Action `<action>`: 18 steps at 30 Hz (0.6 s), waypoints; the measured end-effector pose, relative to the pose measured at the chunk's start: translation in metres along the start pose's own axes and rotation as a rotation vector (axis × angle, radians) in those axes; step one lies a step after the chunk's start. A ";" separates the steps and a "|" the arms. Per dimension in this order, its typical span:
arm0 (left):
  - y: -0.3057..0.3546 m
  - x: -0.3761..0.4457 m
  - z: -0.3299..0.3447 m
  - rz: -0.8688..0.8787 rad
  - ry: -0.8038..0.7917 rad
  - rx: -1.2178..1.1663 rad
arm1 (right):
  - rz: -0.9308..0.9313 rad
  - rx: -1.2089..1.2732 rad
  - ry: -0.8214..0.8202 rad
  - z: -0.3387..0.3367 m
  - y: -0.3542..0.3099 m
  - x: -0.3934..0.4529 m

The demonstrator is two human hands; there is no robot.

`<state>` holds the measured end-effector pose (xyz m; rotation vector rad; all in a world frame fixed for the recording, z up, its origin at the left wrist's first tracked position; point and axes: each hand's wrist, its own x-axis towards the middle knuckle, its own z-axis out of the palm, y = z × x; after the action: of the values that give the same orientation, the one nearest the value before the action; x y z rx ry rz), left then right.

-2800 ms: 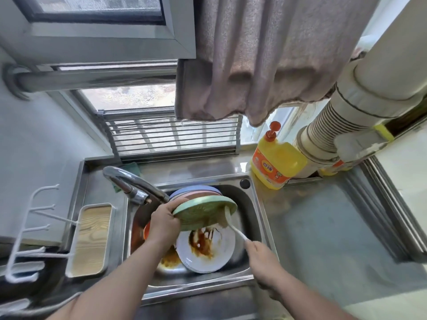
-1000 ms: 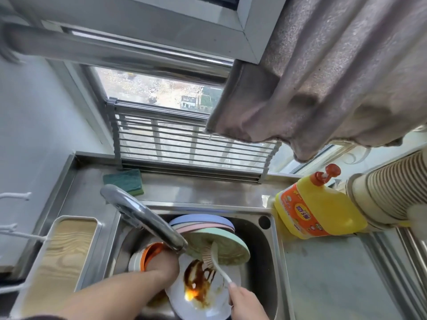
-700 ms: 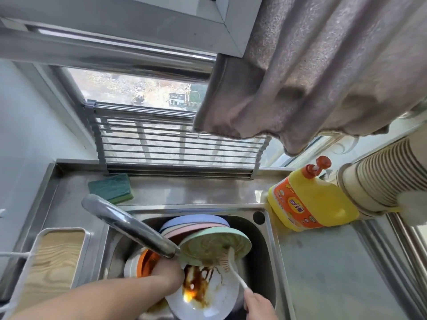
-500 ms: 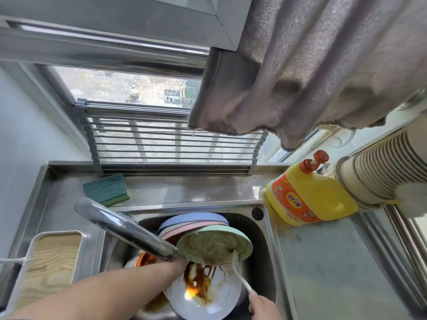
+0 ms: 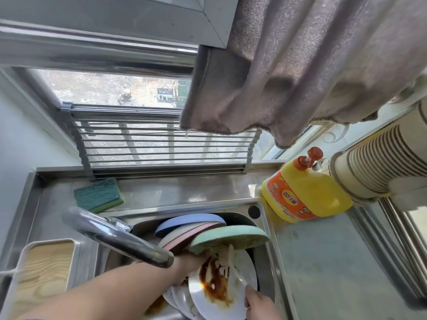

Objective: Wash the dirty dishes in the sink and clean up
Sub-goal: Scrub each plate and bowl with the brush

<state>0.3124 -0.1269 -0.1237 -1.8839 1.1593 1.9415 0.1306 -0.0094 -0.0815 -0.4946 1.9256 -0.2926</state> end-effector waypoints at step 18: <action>-0.026 -0.107 -0.048 -0.304 -0.111 -0.458 | 0.011 -0.179 -0.039 -0.056 0.002 -0.076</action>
<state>0.3832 -0.1007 -0.0302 -1.9759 0.3830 2.2239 0.1043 0.0267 0.0022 -0.6031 1.9256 -0.1026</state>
